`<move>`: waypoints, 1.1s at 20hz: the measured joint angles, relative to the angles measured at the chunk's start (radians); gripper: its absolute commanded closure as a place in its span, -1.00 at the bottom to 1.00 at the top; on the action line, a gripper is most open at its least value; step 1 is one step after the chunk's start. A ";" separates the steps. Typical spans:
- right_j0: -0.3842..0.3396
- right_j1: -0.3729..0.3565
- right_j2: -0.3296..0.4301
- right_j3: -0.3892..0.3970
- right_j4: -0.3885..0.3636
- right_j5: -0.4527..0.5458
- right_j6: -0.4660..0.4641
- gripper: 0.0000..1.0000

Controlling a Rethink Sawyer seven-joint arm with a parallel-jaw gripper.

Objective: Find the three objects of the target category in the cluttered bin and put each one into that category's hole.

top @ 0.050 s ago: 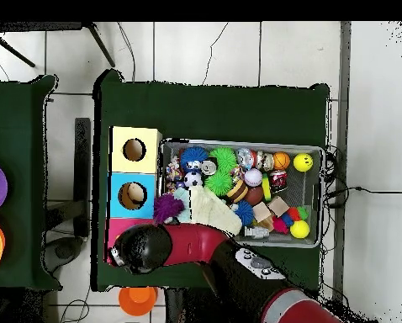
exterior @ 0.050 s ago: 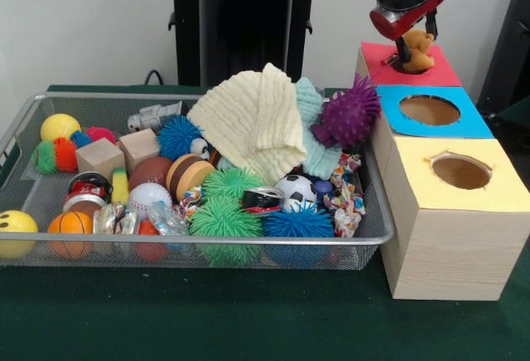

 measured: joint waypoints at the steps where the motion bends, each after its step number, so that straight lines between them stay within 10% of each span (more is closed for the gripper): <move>1: 0.002 -0.001 -0.002 0.000 0.000 0.000 0.000 -1.00; 22: 0.291 -0.164 -0.292 -0.042 -0.078 0.001 0.000 -1.00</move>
